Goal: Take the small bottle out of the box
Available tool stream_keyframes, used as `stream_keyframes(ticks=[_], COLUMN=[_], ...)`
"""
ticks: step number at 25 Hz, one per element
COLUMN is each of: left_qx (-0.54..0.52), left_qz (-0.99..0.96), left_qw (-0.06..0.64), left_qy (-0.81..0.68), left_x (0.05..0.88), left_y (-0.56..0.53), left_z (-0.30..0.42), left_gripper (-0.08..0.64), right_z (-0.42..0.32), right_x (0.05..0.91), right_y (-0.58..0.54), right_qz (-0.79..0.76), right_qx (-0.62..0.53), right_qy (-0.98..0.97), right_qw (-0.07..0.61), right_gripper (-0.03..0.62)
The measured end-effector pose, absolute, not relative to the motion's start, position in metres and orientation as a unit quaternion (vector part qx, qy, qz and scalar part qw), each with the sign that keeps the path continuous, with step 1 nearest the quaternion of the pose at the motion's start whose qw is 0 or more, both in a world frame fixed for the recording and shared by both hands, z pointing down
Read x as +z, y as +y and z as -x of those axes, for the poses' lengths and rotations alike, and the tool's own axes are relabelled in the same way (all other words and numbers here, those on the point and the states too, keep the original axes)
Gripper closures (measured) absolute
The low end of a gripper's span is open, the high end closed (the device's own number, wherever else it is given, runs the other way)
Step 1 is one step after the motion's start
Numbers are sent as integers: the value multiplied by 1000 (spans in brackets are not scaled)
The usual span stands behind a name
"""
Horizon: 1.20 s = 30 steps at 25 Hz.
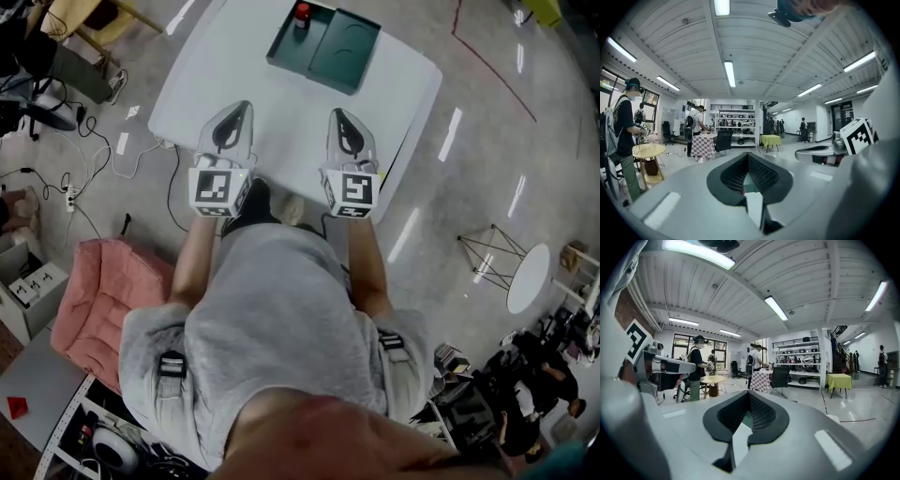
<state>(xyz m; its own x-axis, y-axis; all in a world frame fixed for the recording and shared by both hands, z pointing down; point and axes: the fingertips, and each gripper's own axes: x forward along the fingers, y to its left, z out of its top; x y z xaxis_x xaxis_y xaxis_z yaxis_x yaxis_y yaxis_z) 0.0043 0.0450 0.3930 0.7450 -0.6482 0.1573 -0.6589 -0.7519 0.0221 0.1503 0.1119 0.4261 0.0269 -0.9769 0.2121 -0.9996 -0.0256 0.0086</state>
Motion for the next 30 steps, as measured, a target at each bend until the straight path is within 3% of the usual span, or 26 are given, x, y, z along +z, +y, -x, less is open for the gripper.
stream_keyframes(ticks=[30], left_qx=[130], left_qz=[-945], left_qw=[114], left_qy=[-279], left_x=[487], left_y=[-146], left_z=[-32], left_gripper=[549], right_z=[-159], right_x=[514], right_y=[-81], right_qz=[-725], right_qx=[172], right_qy=[-656], right_qw=[123], right_gripper=[589])
